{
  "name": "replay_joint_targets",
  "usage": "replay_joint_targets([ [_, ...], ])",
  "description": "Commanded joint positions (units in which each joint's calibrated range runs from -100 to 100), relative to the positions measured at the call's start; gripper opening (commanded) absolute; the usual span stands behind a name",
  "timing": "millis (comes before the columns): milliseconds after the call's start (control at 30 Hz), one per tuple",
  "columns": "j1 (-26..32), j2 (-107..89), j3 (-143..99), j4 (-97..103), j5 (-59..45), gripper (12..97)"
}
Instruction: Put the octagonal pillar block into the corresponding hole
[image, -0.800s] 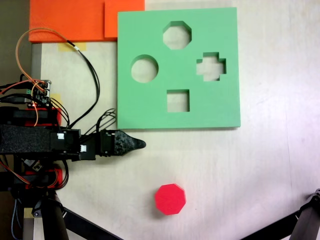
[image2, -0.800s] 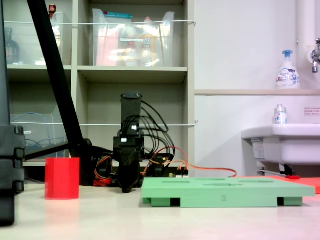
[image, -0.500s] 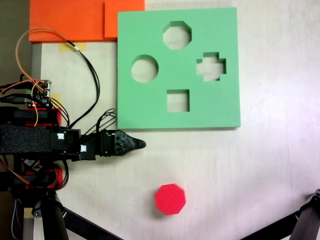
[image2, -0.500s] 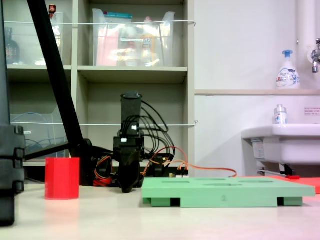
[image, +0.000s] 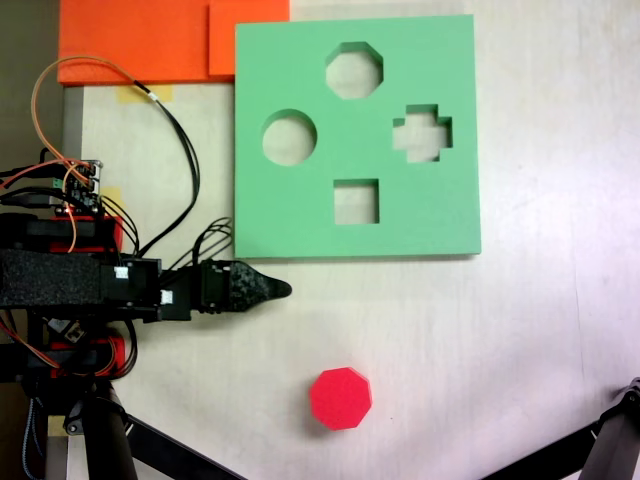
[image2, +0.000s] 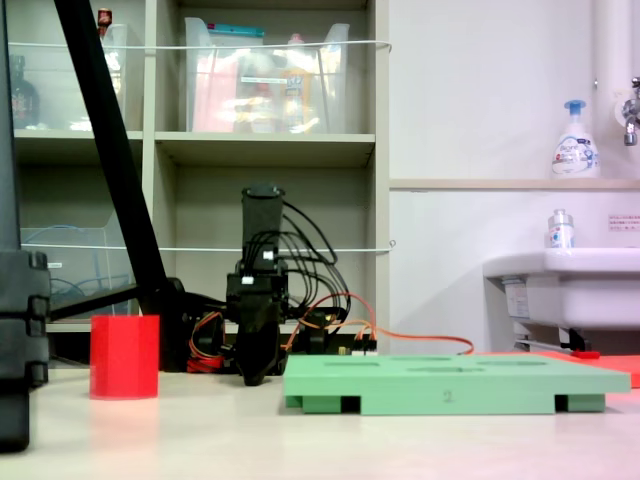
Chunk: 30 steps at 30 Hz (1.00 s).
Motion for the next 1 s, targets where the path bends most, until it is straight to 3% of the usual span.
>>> replay_joint_targets([
  [0,-0.6,-0.4,-1.1,-5.2,2.3,48.9],
  [100,-1.6,-0.4,-1.1,-4.9,3.8,48.9],
  [300,-7.6,-0.4,-1.1,-4.8,27.0,49.3],
  [433,-9.8,-0.4,-1.1,-6.0,30.9,46.6],
  [533,-10.2,-0.4,0.3,-23.4,35.0,45.7],
  [667,-10.3,-0.4,25.8,-56.4,38.9,45.6],
  [967,-9.7,2.7,58.3,-79.9,40.0,42.9],
])
